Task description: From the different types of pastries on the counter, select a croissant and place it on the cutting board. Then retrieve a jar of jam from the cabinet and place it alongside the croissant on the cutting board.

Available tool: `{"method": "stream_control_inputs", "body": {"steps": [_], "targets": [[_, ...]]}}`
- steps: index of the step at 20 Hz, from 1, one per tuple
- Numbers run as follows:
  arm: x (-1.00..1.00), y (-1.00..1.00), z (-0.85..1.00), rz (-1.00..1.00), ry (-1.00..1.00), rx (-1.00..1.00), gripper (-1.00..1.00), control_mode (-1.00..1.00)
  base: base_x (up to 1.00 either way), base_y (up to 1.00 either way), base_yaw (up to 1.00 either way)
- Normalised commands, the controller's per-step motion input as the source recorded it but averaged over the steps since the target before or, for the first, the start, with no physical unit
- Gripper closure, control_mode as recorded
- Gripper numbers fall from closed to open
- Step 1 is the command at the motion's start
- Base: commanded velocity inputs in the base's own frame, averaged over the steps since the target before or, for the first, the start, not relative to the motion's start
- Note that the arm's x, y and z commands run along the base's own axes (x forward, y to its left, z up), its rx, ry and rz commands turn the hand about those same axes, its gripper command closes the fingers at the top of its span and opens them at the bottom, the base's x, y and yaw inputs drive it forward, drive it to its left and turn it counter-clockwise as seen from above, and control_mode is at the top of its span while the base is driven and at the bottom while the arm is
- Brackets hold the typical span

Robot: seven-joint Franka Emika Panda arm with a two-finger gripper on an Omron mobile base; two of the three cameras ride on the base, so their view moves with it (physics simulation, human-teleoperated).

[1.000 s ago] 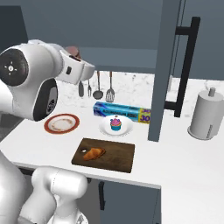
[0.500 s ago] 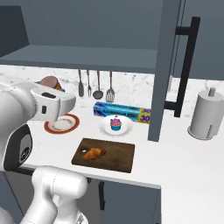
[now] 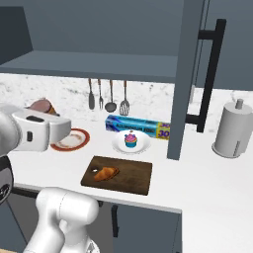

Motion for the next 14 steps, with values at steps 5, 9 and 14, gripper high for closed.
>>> {"method": "stream_control_inputs", "body": {"steps": [5,9,14], "targets": [[0.0,0.0,-0.95,0.0,-0.03,-0.06,1.0,-1.0,0.0,0.0,0.0],[0.0,-0.01,-0.28,0.0,-0.02,-0.02,1.0,-1.0,0.0,0.0,0.0],[0.0,0.0,-0.64,-0.08,-0.22,-0.08,1.0,-1.0,0.0,0.0,0.0]]}}
